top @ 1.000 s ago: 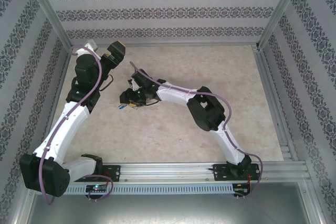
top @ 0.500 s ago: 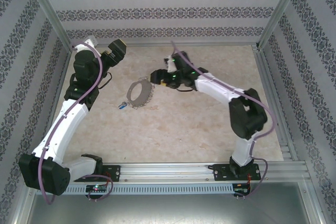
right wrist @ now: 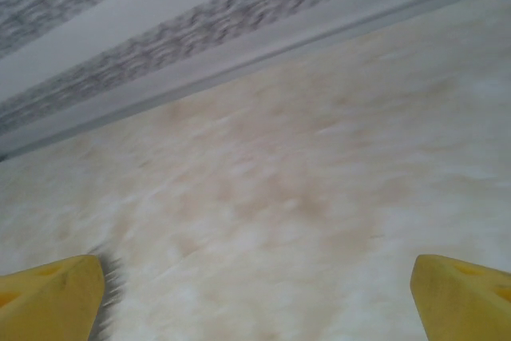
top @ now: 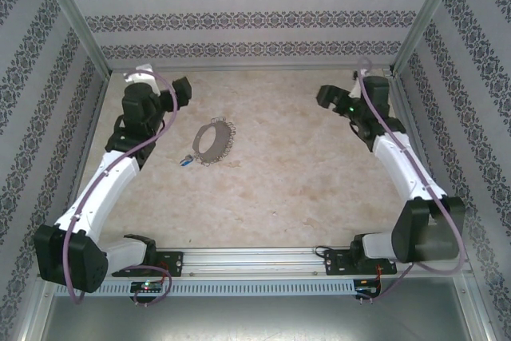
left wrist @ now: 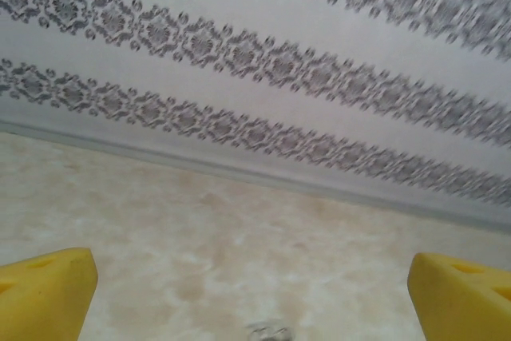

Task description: Put the keys on the keyring

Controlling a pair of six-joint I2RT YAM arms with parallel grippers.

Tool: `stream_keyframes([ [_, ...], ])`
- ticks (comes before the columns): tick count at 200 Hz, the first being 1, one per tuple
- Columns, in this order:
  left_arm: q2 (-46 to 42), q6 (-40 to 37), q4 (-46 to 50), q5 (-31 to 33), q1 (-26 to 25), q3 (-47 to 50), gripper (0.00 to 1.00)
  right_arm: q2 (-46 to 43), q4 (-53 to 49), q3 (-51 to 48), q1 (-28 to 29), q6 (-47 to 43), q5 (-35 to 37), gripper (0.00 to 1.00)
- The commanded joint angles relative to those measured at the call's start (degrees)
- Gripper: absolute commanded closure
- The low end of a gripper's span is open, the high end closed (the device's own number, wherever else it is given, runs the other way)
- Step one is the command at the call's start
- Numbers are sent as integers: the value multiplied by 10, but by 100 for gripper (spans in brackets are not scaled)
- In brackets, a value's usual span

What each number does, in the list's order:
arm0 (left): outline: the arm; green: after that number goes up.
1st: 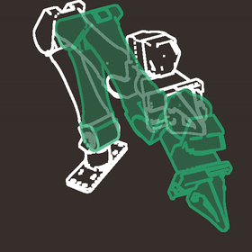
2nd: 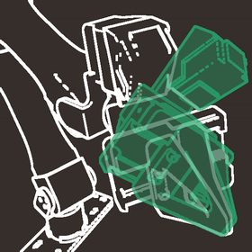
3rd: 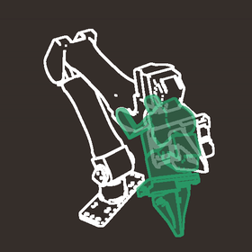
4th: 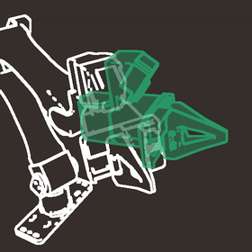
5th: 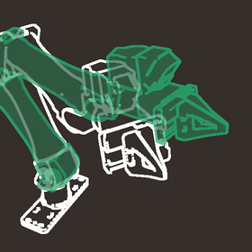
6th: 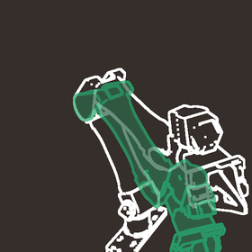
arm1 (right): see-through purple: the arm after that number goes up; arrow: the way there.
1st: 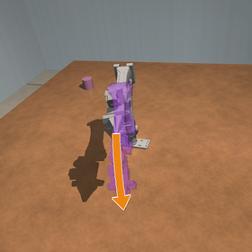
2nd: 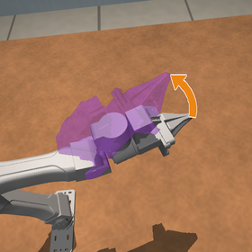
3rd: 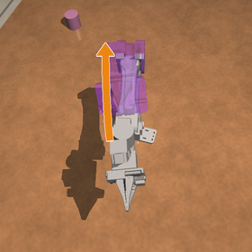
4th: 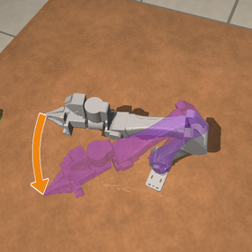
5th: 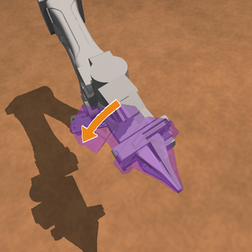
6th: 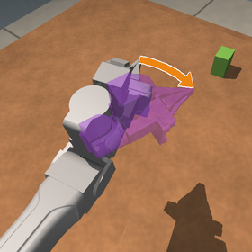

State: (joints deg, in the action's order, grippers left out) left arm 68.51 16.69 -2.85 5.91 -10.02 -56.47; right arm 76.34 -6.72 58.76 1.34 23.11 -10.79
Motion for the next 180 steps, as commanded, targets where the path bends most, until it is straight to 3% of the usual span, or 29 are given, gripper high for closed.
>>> stream_keyframes([
  [1, -12, -100, -80, 43, 0, 49, 0, -35, 71, -55, -23, -85, 92, 2],
  [28, 1, -131, -122, 79, -1, 102, 0, -70, 119, -112, -49, -148, 124, 2],
  [85, 47, -196, -202, 140, 0, 192, 0, -60, 247, -235, -75, -175, 164, 2],
  [128, 81, -201, -259, 163, 0, 253, 0, -15, 316, -290, -72, -172, 127, 2],
  [148, 111, -201, -328, 162, 5, 290, 0, 11, 419, -337, -65, -181, 104, 2],
  [180, 172, -195, -494, 132, 18, 362, 0, 1, 465, -361, -58, -206, 8, 2],
])
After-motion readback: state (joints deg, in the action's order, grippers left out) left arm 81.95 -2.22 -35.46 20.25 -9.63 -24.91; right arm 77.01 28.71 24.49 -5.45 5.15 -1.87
